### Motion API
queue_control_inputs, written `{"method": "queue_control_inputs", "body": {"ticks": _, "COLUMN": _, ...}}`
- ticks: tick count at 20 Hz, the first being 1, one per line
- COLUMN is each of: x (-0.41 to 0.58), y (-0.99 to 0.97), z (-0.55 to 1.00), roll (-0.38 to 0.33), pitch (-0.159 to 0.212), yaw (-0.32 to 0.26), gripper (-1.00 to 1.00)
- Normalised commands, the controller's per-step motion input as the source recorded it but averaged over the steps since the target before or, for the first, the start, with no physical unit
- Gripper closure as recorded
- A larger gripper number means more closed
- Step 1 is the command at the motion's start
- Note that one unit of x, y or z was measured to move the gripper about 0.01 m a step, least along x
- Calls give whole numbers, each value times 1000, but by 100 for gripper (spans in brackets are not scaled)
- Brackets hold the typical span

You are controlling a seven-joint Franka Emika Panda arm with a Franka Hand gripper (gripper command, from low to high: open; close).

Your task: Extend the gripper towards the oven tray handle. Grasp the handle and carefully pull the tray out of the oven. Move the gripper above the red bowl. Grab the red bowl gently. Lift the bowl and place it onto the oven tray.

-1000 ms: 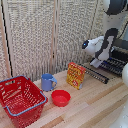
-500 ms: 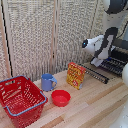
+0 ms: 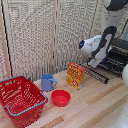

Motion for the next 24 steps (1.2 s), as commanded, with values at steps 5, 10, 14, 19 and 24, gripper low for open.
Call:
{"method": "queue_control_inputs", "body": {"ticks": 5, "x": 127, "y": 940, "z": -218, "roll": 20, "pitch": 0, "yaw": -37, "gripper": 100}}
{"method": "queue_control_inputs", "body": {"ticks": 10, "x": 107, "y": 973, "z": -311, "roll": 0, "pitch": 0, "yaw": -35, "gripper": 100}}
{"method": "queue_control_inputs", "body": {"ticks": 14, "x": 134, "y": 621, "z": -116, "roll": -3, "pitch": 17, "yaw": -51, "gripper": 100}}
{"method": "queue_control_inputs", "body": {"ticks": 19, "x": 113, "y": 50, "z": -7, "roll": 4, "pitch": 4, "yaw": 6, "gripper": -100}}
{"method": "queue_control_inputs", "body": {"ticks": 24, "x": 199, "y": 0, "z": 398, "roll": 72, "pitch": 19, "yaw": 23, "gripper": -100}}
